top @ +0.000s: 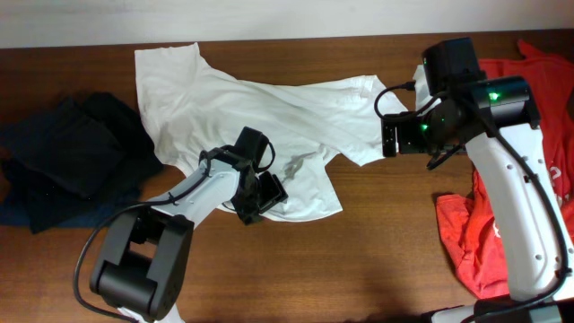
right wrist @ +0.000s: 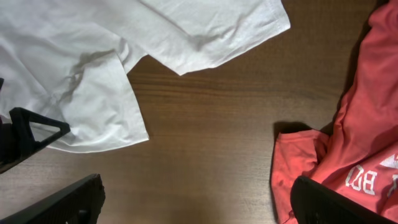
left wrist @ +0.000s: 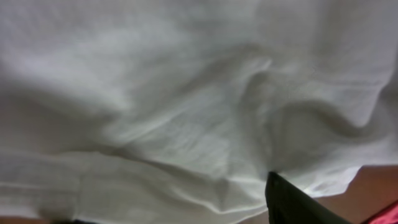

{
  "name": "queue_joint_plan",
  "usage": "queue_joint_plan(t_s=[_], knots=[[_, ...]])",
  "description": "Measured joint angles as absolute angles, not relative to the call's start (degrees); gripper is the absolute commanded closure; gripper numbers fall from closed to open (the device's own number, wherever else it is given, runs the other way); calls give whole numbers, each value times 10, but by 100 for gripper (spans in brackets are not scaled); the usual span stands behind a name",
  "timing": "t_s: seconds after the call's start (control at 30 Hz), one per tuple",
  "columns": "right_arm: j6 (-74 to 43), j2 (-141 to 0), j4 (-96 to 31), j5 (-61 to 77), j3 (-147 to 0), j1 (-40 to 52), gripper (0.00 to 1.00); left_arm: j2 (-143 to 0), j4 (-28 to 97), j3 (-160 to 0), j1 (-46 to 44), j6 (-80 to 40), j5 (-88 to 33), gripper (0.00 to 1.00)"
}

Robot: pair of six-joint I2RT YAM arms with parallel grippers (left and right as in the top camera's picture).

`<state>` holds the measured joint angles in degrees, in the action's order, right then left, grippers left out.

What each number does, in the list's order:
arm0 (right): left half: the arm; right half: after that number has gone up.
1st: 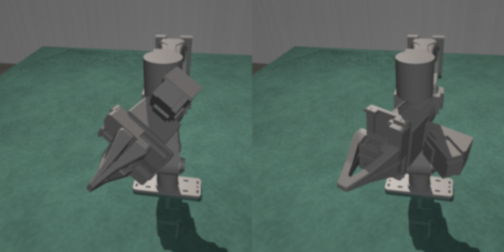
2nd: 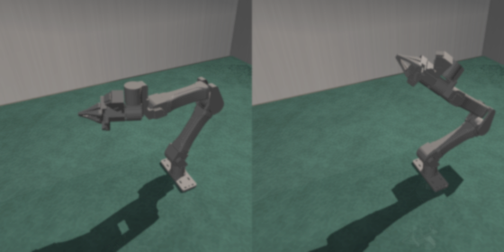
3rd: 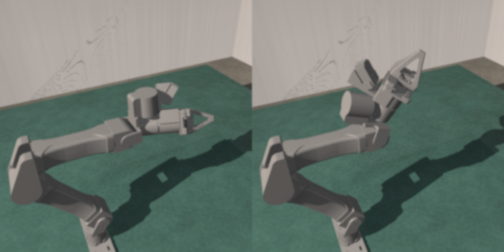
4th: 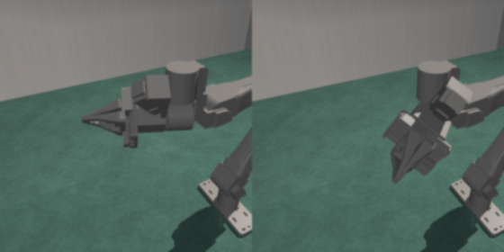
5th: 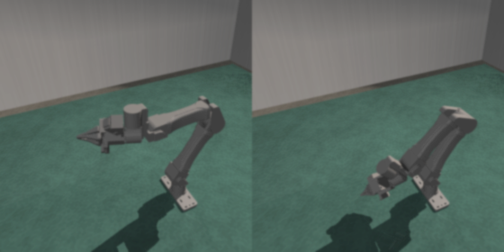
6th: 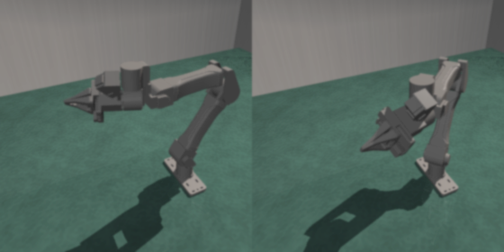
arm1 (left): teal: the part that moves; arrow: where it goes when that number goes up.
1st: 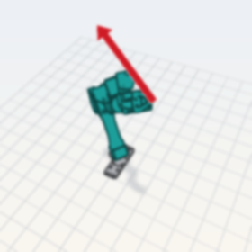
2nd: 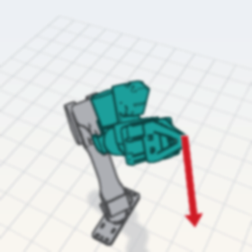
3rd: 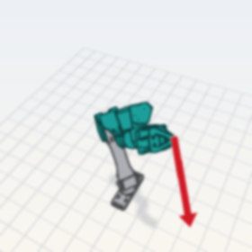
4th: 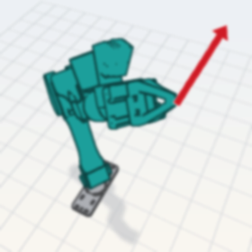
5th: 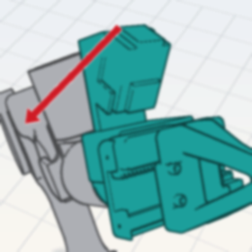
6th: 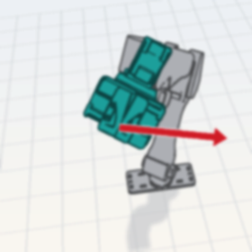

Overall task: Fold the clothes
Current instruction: 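Spread the white T-shirt flat on the table center with both grippers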

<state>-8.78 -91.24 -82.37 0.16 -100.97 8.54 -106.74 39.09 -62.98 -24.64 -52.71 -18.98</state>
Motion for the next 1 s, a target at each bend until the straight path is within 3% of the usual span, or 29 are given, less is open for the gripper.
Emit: queue_joint_plan(t_s=[0.07, 0.1, 0.2, 0.3, 0.47, 0.67, 0.73, 0.83, 1.0], knots=[[-88, -912, -828, 2, -1010, 85, 1, -1070, 380, -630, -254, -545, -170, 90], [-88, -912, -831, 2, -1010, 85, 1, -1070, 380, -630, -256, -550, -165, 100], [-88, -912, -837, 2, -1010, 85, 1, -1077, 396, -630, -259, -552, -156, 100], [-88, -912, -839, -4, -1010, 85, 1, -1077, 507, -633, -237, -524, -154, 100], [-88, -913, -840, -12, -1010, 85, 1, -967, 685, -623, -73, -419, -53, 100], [-124, -989, -779, -13, -942, 85, 5, -850, 686, -623, 57, -352, 37, 100], [-151, -1025, -728, -13, -901, 84, 17, -850, 678, -623, 57, -336, 39, 100], [-183, -1073, -666, -13, -850, 76, 25, -850, 667, -622, 58, -323, 42, 100], [-203, -1111, -590, -46, -793, 73, 25, -850, 665, -622, 58, -310, 46, 100]])
